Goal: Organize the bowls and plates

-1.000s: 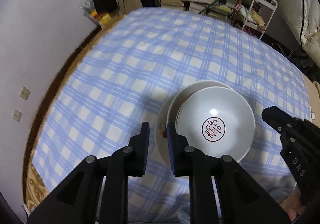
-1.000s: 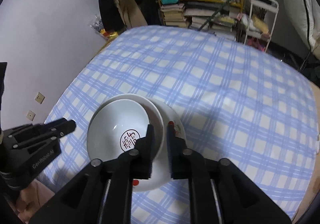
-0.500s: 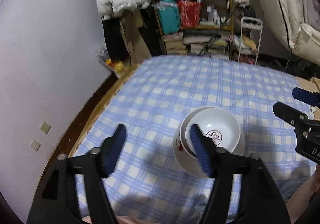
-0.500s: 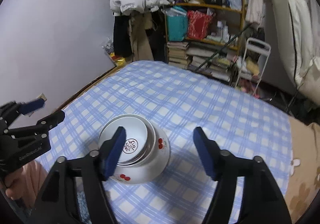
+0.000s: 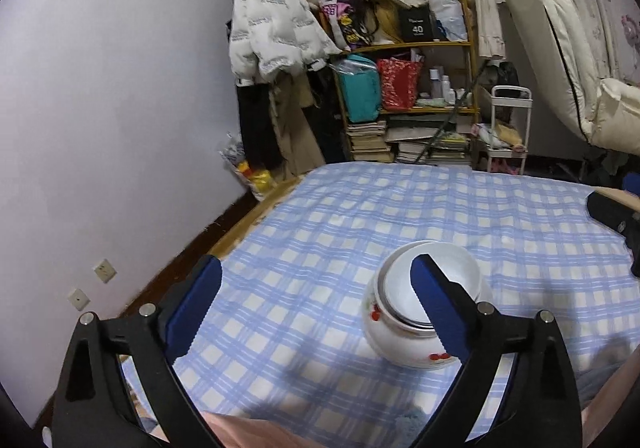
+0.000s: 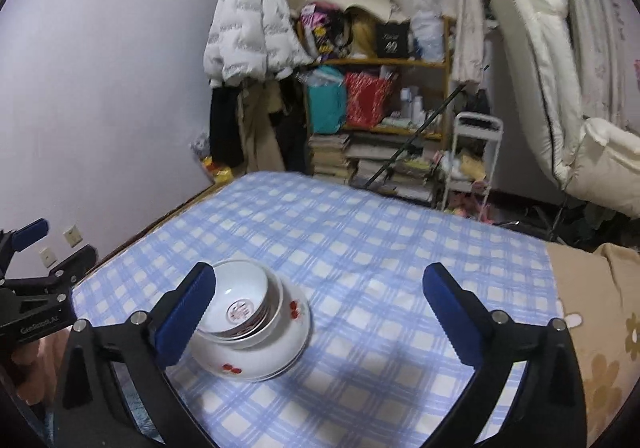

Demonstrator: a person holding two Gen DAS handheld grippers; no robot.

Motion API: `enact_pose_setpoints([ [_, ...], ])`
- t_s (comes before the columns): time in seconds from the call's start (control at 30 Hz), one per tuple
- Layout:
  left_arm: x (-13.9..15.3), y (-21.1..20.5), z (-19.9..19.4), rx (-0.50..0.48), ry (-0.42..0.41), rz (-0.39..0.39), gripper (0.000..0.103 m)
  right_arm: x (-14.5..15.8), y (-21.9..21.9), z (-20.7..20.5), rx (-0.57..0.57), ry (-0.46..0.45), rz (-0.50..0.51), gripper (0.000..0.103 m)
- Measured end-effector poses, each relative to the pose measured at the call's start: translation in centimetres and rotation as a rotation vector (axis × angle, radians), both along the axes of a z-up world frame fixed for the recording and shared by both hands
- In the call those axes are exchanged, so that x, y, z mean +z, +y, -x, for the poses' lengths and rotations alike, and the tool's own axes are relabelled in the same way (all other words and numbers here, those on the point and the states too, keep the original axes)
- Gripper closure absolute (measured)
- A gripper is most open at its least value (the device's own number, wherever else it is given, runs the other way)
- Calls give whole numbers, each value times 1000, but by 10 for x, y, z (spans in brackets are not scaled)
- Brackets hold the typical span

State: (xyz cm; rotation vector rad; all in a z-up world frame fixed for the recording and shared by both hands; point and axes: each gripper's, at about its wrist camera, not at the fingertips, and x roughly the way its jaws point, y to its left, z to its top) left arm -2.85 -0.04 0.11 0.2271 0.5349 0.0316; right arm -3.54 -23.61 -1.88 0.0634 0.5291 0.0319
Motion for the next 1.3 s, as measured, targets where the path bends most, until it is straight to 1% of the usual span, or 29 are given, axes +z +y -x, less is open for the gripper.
enact_pose_setpoints([
  [0.07, 2, 6, 1, 9, -6, 28, 9, 1, -3, 5, -17, -26, 3, 0],
  [0.2, 4, 16, 1, 7, -14, 73, 9, -1, -8, 6, -40, -29, -11, 0],
  [0.4, 1, 17, 1, 0, -1, 90, 9, -3, -9, 5, -42, -24, -17, 0],
  [0.6, -2, 9, -1, -16, 8, 84, 9, -4, -13, 4, -31, -29, -26, 0],
  [0.8, -4, 2, 0, -22, 10, 61, 9, -5, -15, 3, -41, -35, -18, 0],
  [1.07, -5, -1, 1, -16, 15, 51, 9, -6, -16, 3, -42, -30, -18, 0],
  [1.3, -2, -2, 2, 3, -2, 40, 9, -8, -16, 2, -42, -27, -16, 0],
])
